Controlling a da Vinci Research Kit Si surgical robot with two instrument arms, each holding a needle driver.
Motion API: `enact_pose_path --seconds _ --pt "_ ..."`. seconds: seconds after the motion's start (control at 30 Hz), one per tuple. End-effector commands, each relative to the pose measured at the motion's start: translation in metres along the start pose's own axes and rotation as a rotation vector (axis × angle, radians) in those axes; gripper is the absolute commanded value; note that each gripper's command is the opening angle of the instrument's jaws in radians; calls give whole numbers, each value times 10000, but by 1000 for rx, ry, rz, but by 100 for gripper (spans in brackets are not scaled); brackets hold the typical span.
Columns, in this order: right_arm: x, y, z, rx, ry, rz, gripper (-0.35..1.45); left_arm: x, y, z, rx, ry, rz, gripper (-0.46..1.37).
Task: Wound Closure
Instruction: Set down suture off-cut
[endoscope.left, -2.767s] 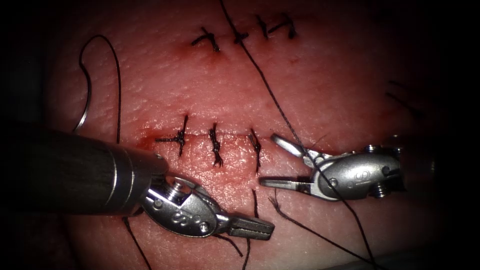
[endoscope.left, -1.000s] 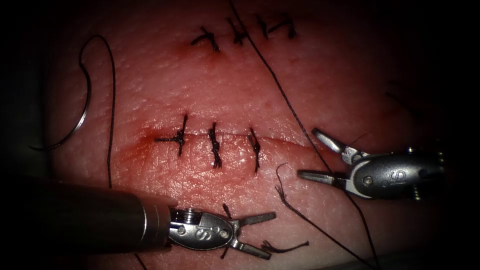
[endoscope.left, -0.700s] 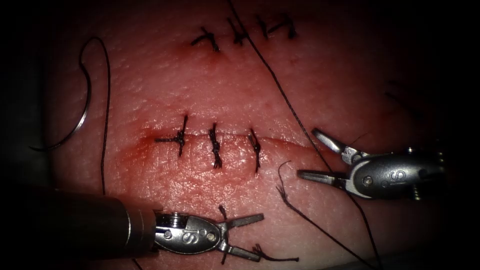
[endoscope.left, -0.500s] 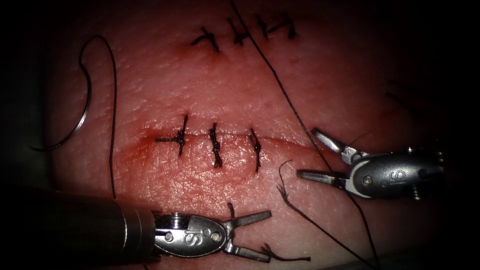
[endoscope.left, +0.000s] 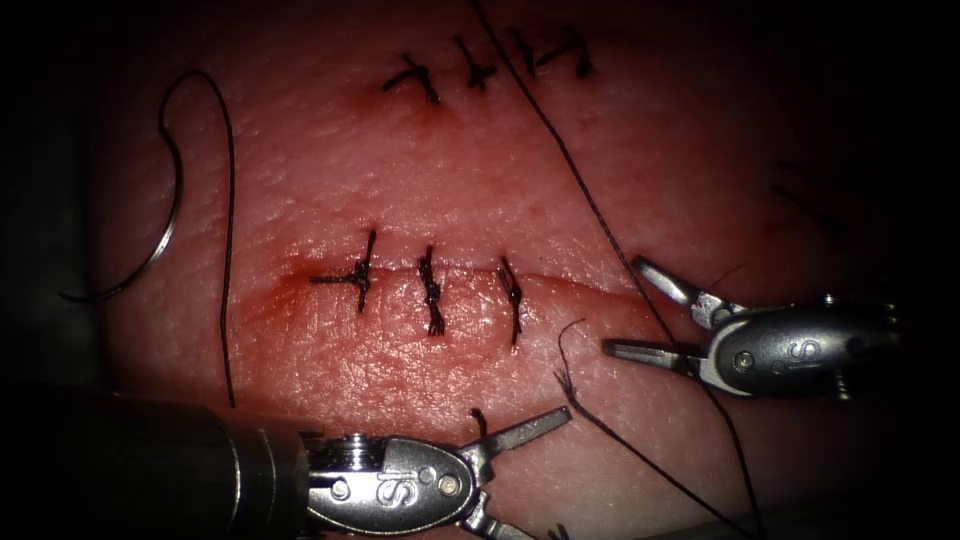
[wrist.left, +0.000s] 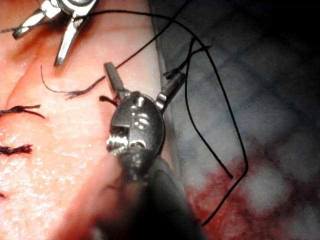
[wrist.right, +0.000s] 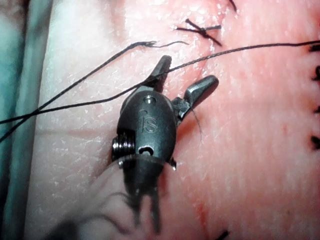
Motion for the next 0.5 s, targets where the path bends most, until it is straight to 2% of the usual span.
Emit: enact_pose_path --seconds 0.03,0.07,0.13,0.17,0.27,0.37,0.47,0.5 --pt "0 -1 1 1 -1 0 105 -13 5 8 -22 -7 -19 76" --pt "0 -1 1 1 -1 0 106 -16 5 10 -27 -8 -22 75" --pt "0 -1 1 1 -1 0 107 -40 11 24 -38 -20 -54 70" --pt "0 -1 1 1 -1 0 107 -42 11 25 -38 -22 -56 70" --pt "1 -3 2 -1 -2 0 109 -69 14 38 -43 -24 -126 64" --pt "1 -4 2 -3 -1 -1 110 -89 16 47 -66 20 -196 61" --pt "1 -6 4 -3 -3 -2 113 -99 13 47 -123 65 -231 69" --pt "1 -6 4 -1 -5 -3 113 -102 10 45 -149 87 -241 82"
